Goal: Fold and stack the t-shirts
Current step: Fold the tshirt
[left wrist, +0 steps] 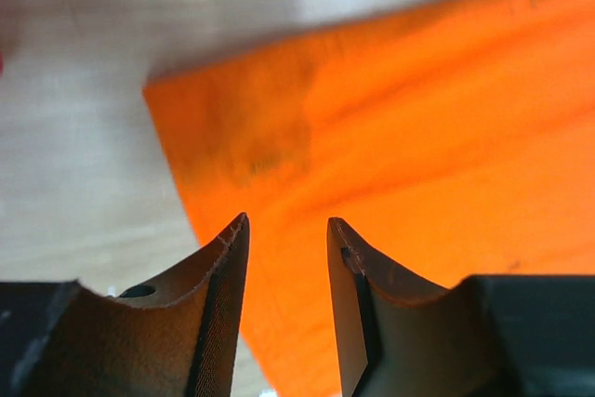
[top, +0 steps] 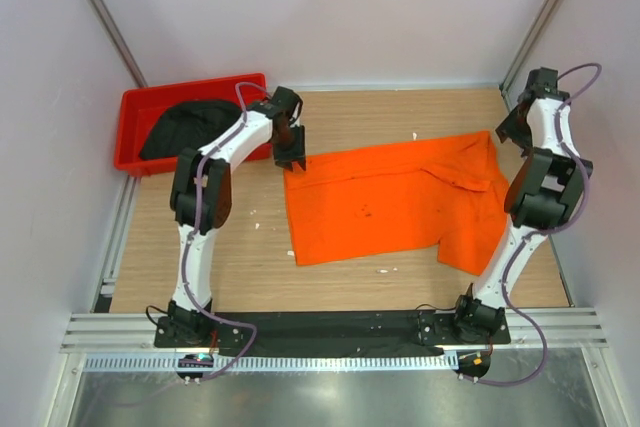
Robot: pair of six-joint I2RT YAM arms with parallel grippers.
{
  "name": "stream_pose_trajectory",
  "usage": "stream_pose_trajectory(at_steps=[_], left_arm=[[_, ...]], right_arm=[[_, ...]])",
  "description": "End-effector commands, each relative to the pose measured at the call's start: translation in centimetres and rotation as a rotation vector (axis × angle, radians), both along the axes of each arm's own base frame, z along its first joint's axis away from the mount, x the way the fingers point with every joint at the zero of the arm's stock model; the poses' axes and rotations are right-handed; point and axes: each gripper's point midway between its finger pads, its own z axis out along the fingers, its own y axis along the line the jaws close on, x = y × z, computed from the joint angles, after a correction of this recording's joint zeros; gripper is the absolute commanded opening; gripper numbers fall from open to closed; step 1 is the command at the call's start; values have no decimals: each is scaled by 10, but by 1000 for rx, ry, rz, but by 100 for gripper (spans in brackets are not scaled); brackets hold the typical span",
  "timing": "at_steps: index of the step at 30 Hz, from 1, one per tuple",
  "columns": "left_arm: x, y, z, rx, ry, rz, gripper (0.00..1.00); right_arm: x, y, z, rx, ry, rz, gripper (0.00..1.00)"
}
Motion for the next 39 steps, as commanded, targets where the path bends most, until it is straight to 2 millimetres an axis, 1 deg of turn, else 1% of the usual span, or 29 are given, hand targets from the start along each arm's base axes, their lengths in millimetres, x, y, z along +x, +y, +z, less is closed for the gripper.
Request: stream_pose_trajectory(at_steps=[1, 2, 3, 4, 5, 6, 7, 8, 9, 10, 11, 12, 13, 16, 17, 20, 24, 25, 26, 29, 30, 32, 33, 34, 36, 37, 38, 39], left_arm=[[-26, -6, 65, -46, -90, -68, 41], [-32, -7, 68, -52, -91, -77, 41], [-40, -11, 79, -72, -106, -96, 41], [-52, -10, 72, -74, -78, -108, 41], [-58, -10, 72, -81, -70, -128, 41], [-67, -15, 75, -111, -53, -154, 40], [-77, -15, 78, -119, -40, -170, 40], [-89, -14, 72, -124, -13, -196, 38], [-96, -15, 72, -137, 2, -207, 37], [-102, -14, 79, -148, -12, -213, 37], [-112, -11, 71, -147, 14, -218, 36], [-114, -12, 71, -161, 5, -224, 36], [-118, -14, 77, -179, -7, -233, 35], [-125, -11, 74, -168, 7, -238, 34], [-126, -10, 73, -163, 12, -237, 33], [-126, -9, 78, -157, 5, -234, 33], [-125, -5, 83, -136, -13, -229, 33], [-125, -4, 83, -134, -11, -228, 33], [-126, -4, 83, -133, -10, -228, 33], [-127, -5, 82, -138, -2, -227, 33], [-127, -5, 82, -138, -3, -227, 33], [-124, -5, 86, -136, -15, -230, 33], [-123, -3, 86, -127, -17, -228, 33], [-122, -3, 89, -124, -23, -228, 33], [-119, -2, 94, -118, -34, -230, 33], [-119, -3, 95, -118, -36, -233, 33], [-118, -4, 96, -119, -39, -235, 33], [-117, -4, 98, -116, -42, -235, 33]], right_arm=[[-48, 34, 27, 35, -18, 6, 66], [-52, 47, 37, 61, -59, 31, 67], [-55, 63, 34, 100, -68, 64, 67], [-69, 77, 16, 128, -28, 73, 67], [-74, 95, 24, 143, -58, 109, 67], [-79, 106, 20, 182, -71, 125, 66], [-92, 122, -1, 241, -66, 130, 65], [-97, 129, 7, 232, -116, 144, 62], [-91, 136, 8, 253, -187, 171, 55], [-107, 148, -14, 298, -166, 176, 51], [-108, 151, -11, 307, -203, 178, 46], [-99, 155, -10, 306, -256, 205, 39], [-105, 160, -21, 326, -244, 217, 38], [-102, 164, -35, 335, -250, 223, 38], [-102, 161, -43, 329, -240, 213, 38], [-98, 154, -53, 299, -227, 201, 36], [-92, 148, -53, 273, -233, 194, 34], [-89, 147, -52, 270, -235, 193, 33], [-88, 146, -55, 271, -226, 190, 33], [-80, 144, -55, 265, -231, 189, 33], [-74, 141, -52, 251, -246, 190, 33], [-68, 138, -55, 246, -243, 192, 33], [-57, 136, -47, 239, -263, 197, 33], [-53, 135, -51, 237, -254, 196, 33], [-40, 130, -46, 227, -281, 189, 33], [-28, 128, -42, 224, -301, 192, 33], [-20, 127, -40, 227, -316, 184, 33], [-3, 123, -25, 221, -361, 180, 33]])
